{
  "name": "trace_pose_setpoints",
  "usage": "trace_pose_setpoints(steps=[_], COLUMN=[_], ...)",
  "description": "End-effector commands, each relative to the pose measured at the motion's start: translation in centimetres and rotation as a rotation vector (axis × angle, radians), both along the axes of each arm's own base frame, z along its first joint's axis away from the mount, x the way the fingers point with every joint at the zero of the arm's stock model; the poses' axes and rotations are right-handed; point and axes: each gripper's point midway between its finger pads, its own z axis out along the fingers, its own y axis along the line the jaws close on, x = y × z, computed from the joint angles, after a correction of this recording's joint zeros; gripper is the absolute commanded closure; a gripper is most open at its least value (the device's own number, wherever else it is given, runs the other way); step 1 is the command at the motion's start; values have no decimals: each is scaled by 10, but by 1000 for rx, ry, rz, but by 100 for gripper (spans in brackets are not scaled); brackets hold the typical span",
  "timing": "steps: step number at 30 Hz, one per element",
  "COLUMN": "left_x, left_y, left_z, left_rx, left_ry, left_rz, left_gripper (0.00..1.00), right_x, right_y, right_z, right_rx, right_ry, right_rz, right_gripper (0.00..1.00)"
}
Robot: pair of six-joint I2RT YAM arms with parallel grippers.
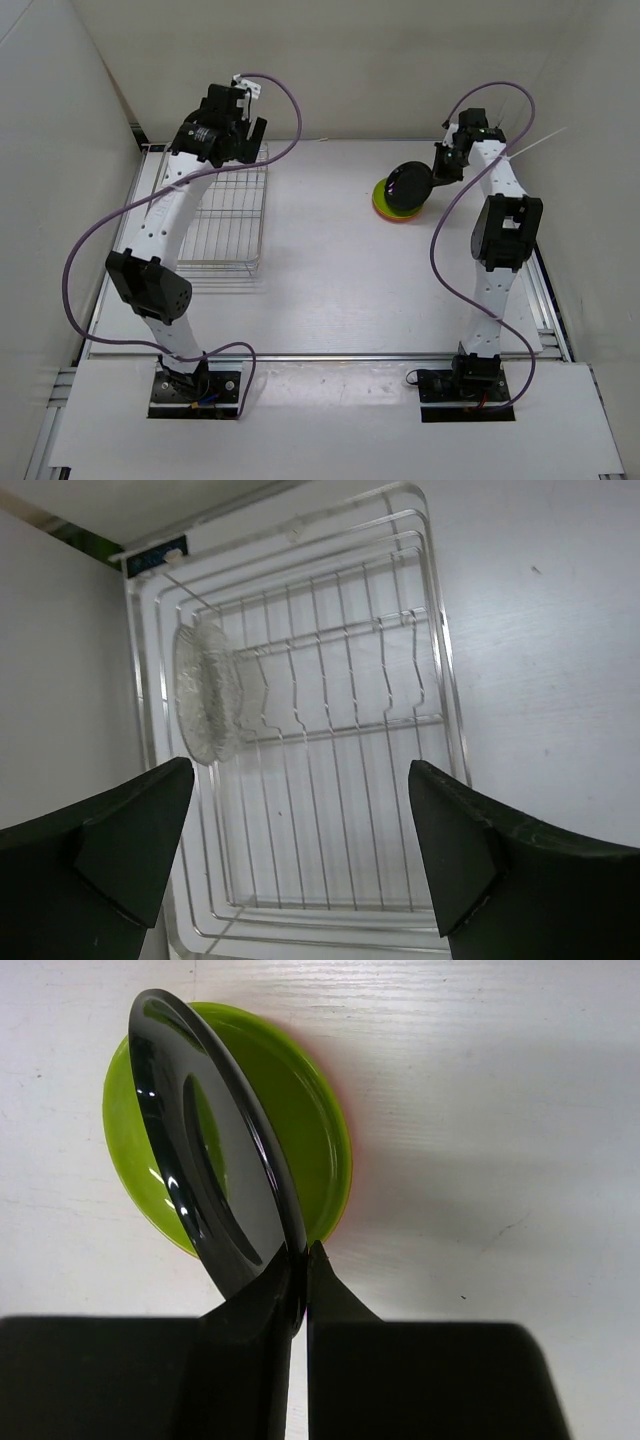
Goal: Unload the plates from the dish rack
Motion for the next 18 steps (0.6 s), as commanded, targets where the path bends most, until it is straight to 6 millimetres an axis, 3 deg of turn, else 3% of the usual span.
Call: trace_pose_setpoints(steps=[1, 5, 11, 18], left_x=[-24, -28, -50, -54], left_y=[-14, 2, 8, 28], left_z=[-6, -6, 11, 3], left_rx=[-116, -162, -186, -203], left_ry=[50, 51, 19, 39], left_rz=[-56, -18, -31, 1], left_gripper=[1, 1, 1, 1], right_x=[8, 5, 0, -4], right_y=[-1, -1, -2, 11], right_z=[4, -9, -23, -34], right_rx=[-19, -26, -29, -24], right_ry=[-31, -2, 35, 63], right_rz=[13, 29, 38, 71], right_gripper=[96, 89, 85, 74])
